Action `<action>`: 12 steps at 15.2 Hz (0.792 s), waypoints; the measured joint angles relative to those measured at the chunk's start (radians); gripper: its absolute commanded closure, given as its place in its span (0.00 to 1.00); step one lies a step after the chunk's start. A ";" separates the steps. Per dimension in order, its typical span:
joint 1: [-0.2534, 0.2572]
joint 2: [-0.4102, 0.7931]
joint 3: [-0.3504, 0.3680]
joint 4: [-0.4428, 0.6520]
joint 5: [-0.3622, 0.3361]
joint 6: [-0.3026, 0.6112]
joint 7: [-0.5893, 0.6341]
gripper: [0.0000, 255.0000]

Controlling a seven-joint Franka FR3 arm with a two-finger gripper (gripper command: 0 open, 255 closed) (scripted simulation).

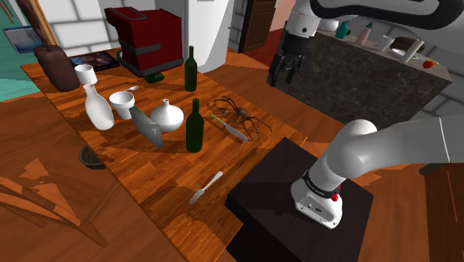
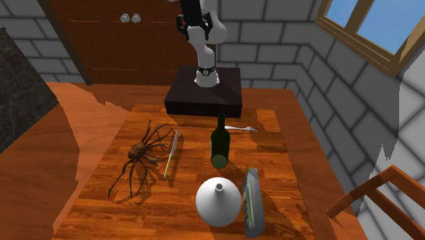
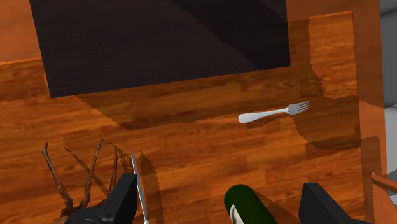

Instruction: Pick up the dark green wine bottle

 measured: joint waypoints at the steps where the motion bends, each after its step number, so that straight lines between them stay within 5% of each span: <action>1: 0.000 0.000 0.000 0.000 0.000 0.000 0.000 0.00; 12: 0.046 0.330 0.084 0.088 0.027 0.268 0.058 0.00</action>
